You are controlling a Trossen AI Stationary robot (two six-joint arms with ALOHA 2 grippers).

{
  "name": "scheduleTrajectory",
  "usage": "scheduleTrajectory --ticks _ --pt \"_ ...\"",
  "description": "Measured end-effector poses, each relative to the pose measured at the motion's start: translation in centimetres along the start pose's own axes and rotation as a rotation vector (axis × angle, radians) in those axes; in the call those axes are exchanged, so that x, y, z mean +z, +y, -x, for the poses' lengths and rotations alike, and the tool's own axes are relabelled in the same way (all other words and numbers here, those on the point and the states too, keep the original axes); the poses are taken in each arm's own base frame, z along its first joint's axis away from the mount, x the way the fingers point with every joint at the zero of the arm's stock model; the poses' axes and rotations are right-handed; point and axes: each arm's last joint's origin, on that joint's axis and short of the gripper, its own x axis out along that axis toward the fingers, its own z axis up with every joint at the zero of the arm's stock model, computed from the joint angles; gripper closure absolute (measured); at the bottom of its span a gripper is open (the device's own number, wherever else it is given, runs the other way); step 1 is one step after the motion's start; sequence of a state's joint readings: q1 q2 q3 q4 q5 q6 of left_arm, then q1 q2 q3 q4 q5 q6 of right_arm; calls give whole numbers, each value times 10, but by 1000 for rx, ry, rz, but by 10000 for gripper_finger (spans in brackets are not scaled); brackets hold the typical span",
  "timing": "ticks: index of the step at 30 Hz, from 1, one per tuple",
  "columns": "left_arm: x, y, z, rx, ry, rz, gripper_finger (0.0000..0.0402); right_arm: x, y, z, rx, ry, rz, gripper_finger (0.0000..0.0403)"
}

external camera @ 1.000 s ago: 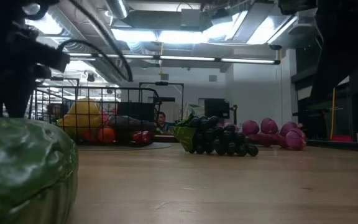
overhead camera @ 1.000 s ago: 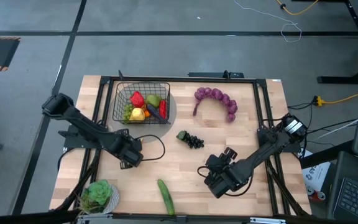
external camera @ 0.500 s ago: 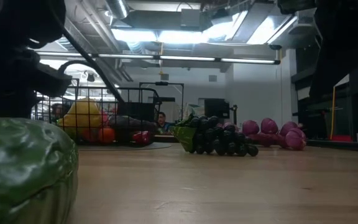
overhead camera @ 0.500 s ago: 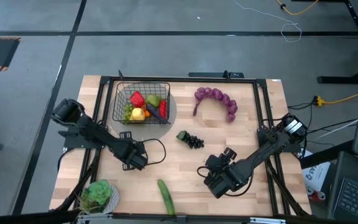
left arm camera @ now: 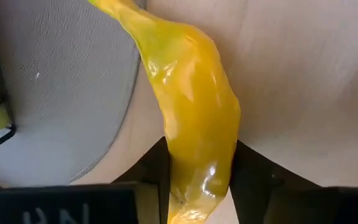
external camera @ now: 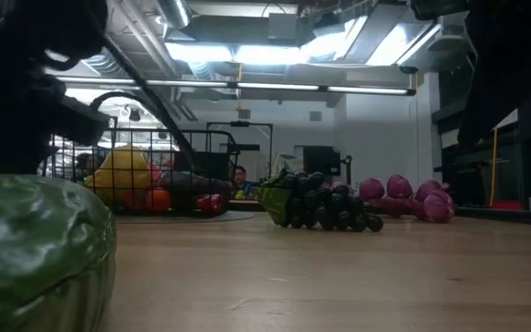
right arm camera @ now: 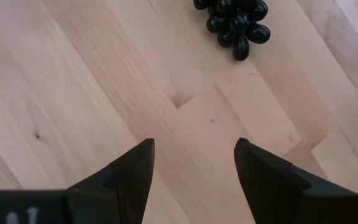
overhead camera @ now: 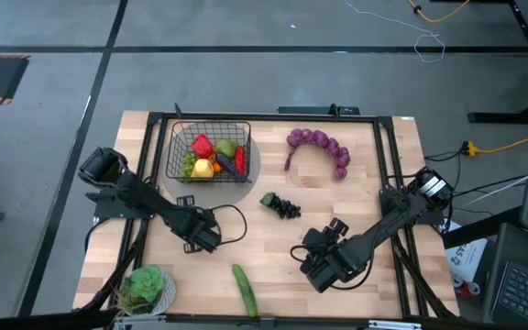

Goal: Build produce basket
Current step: Put the banana into the wire basket

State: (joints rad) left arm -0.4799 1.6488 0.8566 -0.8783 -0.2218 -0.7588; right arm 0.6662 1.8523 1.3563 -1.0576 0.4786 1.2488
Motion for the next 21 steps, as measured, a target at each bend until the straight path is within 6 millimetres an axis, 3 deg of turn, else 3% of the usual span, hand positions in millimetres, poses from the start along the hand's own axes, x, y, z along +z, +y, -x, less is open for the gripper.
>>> scheduleTrajectory --ticks 5,10,15,21 --pt "28 -14 40 -108 -110 11 295 0 0 0 0 -3 0 181" --pt "55 -24 96 -150 -316 -132 296 0 0 0 0 -12 -2 181" --pt "76 -23 153 -73 -560 -234 296 0 1 0 1 -13 4 181" --pt "91 -6 213 167 -804 -252 296 0 0 0 -2 -23 11 181"
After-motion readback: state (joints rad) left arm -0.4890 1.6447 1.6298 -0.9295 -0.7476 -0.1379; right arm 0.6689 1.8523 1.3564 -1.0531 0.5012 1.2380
